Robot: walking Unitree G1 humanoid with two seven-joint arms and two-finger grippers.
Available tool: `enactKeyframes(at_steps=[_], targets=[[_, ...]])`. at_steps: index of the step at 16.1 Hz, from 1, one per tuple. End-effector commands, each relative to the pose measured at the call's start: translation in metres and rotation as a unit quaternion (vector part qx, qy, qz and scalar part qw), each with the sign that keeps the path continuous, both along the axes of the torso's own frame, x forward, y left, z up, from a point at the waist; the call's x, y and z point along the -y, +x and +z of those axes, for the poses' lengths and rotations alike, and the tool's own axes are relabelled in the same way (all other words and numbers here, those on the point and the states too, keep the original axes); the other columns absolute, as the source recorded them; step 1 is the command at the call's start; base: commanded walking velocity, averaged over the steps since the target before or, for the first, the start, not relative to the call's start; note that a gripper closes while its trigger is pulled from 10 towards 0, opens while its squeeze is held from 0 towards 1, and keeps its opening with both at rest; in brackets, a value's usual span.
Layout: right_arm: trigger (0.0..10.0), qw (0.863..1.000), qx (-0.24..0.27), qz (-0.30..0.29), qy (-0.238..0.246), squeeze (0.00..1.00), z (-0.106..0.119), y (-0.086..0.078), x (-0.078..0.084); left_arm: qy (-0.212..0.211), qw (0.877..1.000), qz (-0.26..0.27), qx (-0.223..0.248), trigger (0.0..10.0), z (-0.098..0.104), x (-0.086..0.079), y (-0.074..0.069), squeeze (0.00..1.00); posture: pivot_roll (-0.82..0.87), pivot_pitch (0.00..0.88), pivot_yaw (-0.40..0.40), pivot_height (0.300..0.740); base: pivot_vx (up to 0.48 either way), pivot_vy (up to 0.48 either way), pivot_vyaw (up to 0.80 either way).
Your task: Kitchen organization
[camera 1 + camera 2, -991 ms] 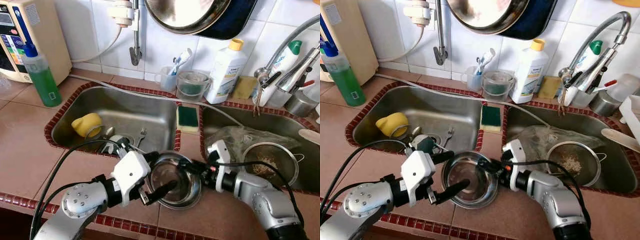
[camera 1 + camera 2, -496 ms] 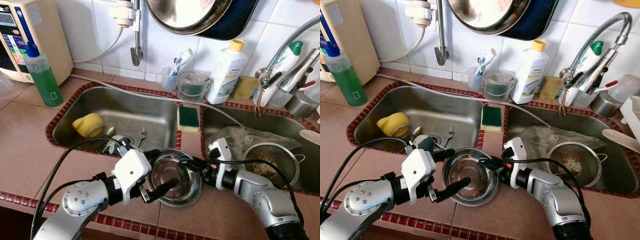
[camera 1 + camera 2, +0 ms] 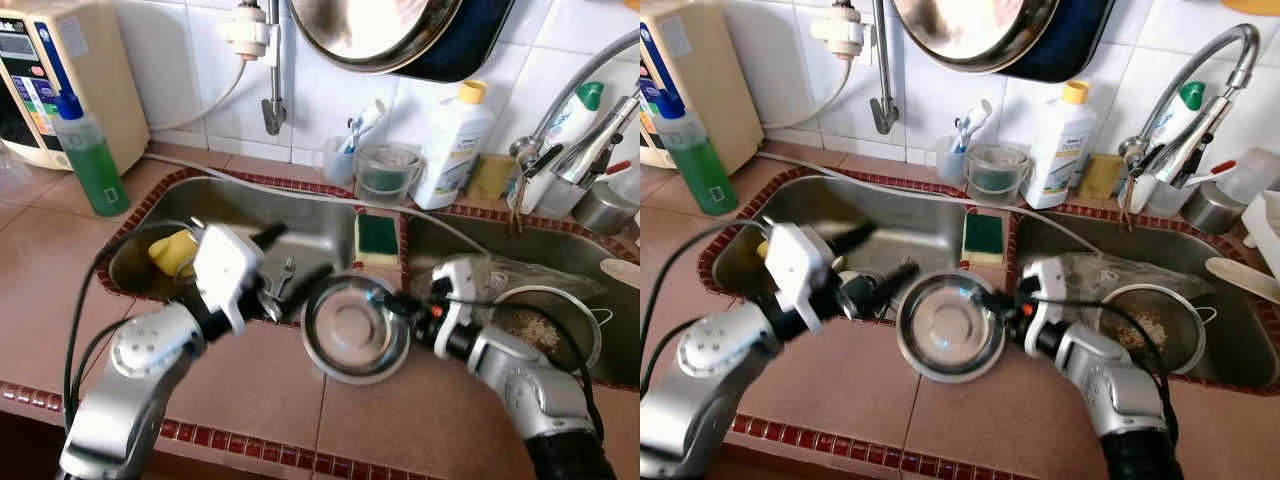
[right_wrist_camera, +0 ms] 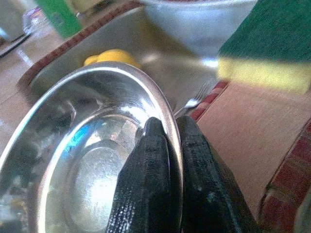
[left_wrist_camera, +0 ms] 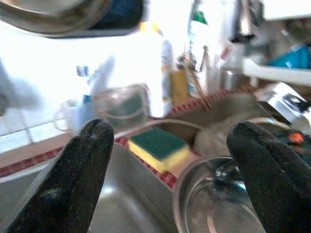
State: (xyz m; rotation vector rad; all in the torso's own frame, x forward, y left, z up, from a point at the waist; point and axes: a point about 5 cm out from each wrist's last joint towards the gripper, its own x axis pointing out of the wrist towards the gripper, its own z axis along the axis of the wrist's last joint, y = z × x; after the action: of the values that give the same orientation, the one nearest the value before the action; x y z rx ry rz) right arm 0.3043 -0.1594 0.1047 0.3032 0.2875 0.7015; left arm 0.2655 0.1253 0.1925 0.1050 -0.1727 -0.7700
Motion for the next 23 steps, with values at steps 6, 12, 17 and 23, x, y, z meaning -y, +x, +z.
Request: enactKeyframes(at_steps=[6,12,17,23], targets=[[4.5,0.989,0.080,-0.110,0.058,0.00,0.033,0.013,0.012,-0.046,0.997,0.057,0.004,10.0,-0.002,-0.010,0.018,0.00,-0.12,0.000,-0.022,0.740,0.000,0.000,0.00],[2.2,0.967,0.165,-0.172,0.095,0.00,0.065,0.019,0.020,-0.052,0.995,0.080,-0.012,10.0,-0.010,-0.005,0.025,0.00,-0.13,0.000,-0.023,0.740,0.000,0.000,0.00],[10.0,0.936,0.265,-0.227,0.052,0.00,0.086,0.017,0.022,-0.068,0.992,0.105,-0.001,10.0,-0.010,-0.012,0.027,0.00,-0.12,0.000,-0.022,0.740,0.000,0.000,0.00],[10.0,0.939,0.282,-0.194,0.018,0.00,0.078,0.013,0.001,-0.061,0.989,0.128,-0.030,10.0,-0.019,-0.017,0.030,0.00,-0.11,0.000,-0.013,0.740,0.000,0.096,0.00]])
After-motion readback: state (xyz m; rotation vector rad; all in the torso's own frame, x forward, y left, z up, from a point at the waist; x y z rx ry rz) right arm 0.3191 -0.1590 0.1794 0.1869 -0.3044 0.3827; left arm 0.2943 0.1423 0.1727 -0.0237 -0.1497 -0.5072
